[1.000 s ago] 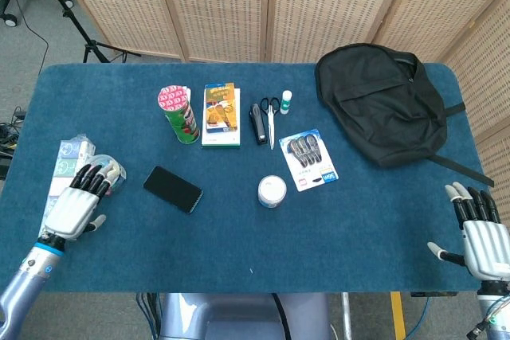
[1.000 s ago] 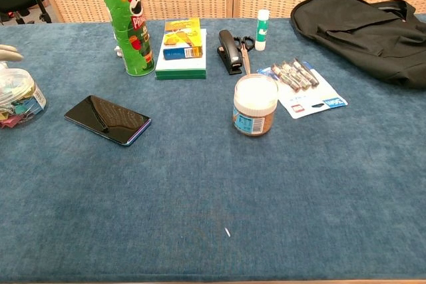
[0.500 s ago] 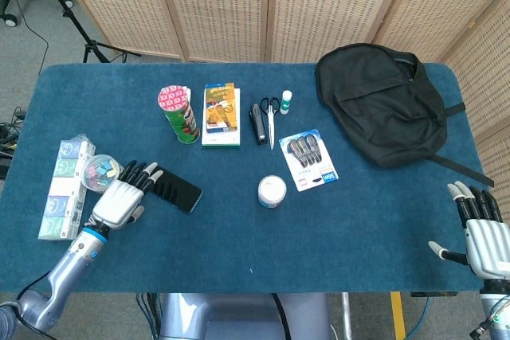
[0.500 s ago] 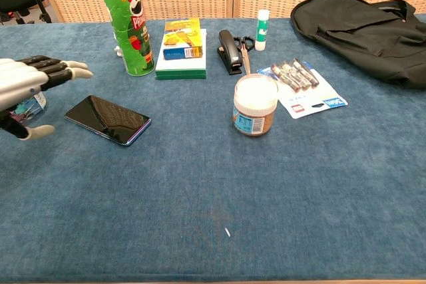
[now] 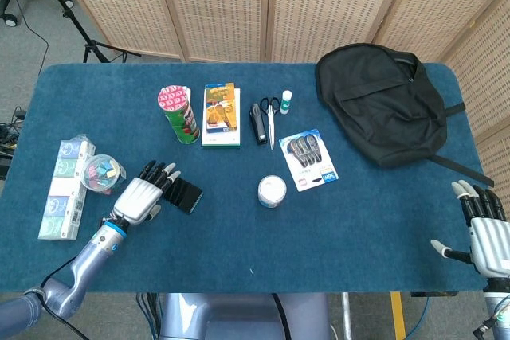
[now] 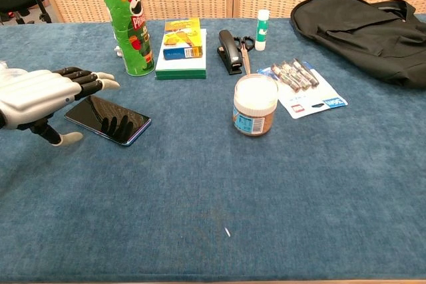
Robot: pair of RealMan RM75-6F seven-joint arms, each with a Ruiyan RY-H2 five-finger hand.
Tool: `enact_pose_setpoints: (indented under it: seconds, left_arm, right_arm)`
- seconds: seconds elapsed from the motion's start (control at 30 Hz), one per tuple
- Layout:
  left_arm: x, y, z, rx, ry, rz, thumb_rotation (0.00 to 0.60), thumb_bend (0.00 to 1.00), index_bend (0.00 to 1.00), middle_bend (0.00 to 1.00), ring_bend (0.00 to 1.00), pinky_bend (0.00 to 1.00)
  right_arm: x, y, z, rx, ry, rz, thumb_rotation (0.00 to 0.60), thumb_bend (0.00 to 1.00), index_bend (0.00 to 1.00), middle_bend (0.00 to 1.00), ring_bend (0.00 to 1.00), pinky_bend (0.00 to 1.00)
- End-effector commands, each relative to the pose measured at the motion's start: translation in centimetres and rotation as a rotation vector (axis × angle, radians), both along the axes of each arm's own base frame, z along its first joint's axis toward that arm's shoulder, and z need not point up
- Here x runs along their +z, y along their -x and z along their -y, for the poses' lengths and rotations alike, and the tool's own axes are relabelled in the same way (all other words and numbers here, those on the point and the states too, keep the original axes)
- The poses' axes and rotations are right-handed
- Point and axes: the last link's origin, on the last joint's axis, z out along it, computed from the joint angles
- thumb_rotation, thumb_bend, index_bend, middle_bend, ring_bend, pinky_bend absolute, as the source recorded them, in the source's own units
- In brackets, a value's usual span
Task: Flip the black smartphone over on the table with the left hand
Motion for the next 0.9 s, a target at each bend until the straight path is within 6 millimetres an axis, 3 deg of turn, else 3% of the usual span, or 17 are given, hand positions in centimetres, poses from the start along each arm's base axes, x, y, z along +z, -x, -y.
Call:
enact_pose_setpoints:
  seconds: [0.03,0.9]
  left_arm:
    - [-0.4,0.2,0.0,0.002,0.004,-0.001,0.600,0.32,0.00,0.00,0.00,0.00]
    - [-2.6,-0.2,-1.8,0.012,-0.030,0.026,0.600,0.35,0.00,0.00,0.00,0.00]
  right_arm:
    - [0.1,0.1,0.0,-0.002,0.003,0.002,0.600,0.00,0.00,0.00,0.00,0.00]
    - [0.6,0.4,0.3,-0.020,0.012,0.022,0.600,0.00,0.00,0.00,0.00,0.00]
